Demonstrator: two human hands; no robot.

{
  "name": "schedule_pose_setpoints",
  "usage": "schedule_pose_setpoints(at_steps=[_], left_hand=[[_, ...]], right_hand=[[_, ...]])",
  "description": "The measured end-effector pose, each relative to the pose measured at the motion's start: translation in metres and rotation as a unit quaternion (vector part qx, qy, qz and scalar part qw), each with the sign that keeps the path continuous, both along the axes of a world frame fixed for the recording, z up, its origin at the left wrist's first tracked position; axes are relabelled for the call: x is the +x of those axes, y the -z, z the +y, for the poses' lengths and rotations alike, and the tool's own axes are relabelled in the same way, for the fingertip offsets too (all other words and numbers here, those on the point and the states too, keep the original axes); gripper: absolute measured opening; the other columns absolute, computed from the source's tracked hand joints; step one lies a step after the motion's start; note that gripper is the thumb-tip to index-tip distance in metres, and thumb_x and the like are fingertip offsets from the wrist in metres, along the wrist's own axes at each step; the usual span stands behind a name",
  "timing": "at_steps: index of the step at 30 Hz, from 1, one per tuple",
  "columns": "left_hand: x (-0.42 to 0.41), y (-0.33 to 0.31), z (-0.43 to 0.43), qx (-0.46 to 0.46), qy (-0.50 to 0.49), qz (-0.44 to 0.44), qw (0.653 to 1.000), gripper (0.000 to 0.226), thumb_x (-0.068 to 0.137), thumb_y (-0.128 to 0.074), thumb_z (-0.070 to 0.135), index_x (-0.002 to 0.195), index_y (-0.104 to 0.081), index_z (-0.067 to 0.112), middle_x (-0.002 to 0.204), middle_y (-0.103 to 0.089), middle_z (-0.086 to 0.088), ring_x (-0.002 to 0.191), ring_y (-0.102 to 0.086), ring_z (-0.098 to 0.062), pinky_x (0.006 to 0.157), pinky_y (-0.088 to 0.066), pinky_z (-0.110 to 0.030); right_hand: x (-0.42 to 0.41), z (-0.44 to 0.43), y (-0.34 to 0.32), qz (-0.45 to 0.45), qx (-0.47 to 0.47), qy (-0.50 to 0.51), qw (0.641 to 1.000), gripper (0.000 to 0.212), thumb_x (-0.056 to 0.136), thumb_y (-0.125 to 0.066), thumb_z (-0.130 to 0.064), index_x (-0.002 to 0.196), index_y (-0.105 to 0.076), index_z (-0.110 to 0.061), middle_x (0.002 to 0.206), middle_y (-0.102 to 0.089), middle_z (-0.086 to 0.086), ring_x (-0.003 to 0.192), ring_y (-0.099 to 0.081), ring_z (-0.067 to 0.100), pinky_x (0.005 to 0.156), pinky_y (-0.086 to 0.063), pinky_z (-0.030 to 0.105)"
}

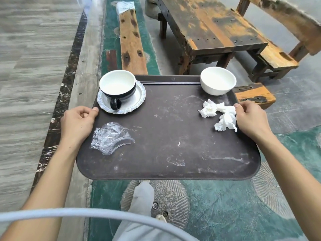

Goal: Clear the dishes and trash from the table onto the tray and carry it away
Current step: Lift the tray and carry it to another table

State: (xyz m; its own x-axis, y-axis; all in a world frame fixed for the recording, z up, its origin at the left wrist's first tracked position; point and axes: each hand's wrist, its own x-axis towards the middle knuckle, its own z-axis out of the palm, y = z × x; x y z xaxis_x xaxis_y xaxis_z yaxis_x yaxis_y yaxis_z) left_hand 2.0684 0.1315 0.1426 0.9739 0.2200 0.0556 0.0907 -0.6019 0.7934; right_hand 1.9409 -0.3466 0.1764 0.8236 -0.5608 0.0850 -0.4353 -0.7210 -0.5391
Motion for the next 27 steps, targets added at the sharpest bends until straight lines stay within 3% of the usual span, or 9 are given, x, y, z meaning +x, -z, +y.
schedule_pose_setpoints(at_steps=[4, 8, 17, 22, 27], left_hand=[[0.061, 0.002, -0.022, -0.006, 0.019, 0.000, 1.000, 0.034, 0.080, -0.064, 0.050, 0.068, -0.067, 0.018, 0.042, -0.049, 0.016, 0.042, -0.040, -0.007, 0.052, -0.030, -0.028], [0.127, -0.003, -0.037, 0.010, 0.025, -0.001, 1.000, 0.033, 0.083, -0.065, 0.048, 0.069, -0.067, 0.018, 0.048, -0.049, 0.005, 0.049, -0.042, -0.013, 0.053, -0.031, -0.028], [0.279, -0.016, -0.069, -0.004, 0.057, 0.009, 0.998, 0.032, 0.084, -0.066, 0.045, 0.067, -0.067, 0.018, 0.050, -0.046, 0.004, 0.049, -0.040, -0.014, 0.056, -0.031, -0.028], [0.334, -0.021, -0.092, 0.006, 0.061, 0.014, 0.998, 0.030, 0.087, -0.067, 0.041, 0.067, -0.066, 0.019, 0.050, -0.047, 0.005, 0.041, -0.042, -0.004, 0.052, -0.031, -0.027], [0.383, -0.022, -0.122, 0.010, 0.068, 0.013, 0.998, 0.028, 0.088, -0.067, 0.038, 0.069, -0.067, 0.018, 0.051, -0.046, 0.005, 0.048, -0.039, -0.010, 0.053, -0.032, -0.026]], right_hand=[[0.047, -0.014, 0.005, -0.005, -0.007, 0.017, 1.000, 0.033, 0.100, -0.045, -0.034, 0.106, -0.066, -0.009, 0.103, -0.070, 0.019, 0.102, -0.059, 0.041, 0.075, -0.035, 0.035], [0.104, -0.023, 0.003, 0.001, -0.009, 0.025, 1.000, 0.032, 0.100, -0.045, -0.032, 0.106, -0.066, -0.008, 0.102, -0.070, 0.020, 0.101, -0.060, 0.041, 0.076, -0.035, 0.036], [0.228, -0.042, -0.002, 0.000, -0.001, 0.060, 0.998, 0.034, 0.101, -0.045, -0.031, 0.108, -0.066, -0.007, 0.102, -0.070, 0.020, 0.101, -0.060, 0.040, 0.076, -0.035, 0.035], [0.278, -0.060, -0.001, 0.004, -0.003, 0.071, 0.997, 0.035, 0.101, -0.045, -0.033, 0.111, -0.066, -0.007, 0.105, -0.070, 0.020, 0.103, -0.060, 0.040, 0.077, -0.036, 0.035], [0.326, -0.085, 0.003, -0.001, 0.006, 0.080, 0.997, 0.033, 0.100, -0.045, -0.036, 0.107, -0.065, -0.010, 0.103, -0.070, 0.016, 0.102, -0.059, 0.038, 0.076, -0.034, 0.034]])
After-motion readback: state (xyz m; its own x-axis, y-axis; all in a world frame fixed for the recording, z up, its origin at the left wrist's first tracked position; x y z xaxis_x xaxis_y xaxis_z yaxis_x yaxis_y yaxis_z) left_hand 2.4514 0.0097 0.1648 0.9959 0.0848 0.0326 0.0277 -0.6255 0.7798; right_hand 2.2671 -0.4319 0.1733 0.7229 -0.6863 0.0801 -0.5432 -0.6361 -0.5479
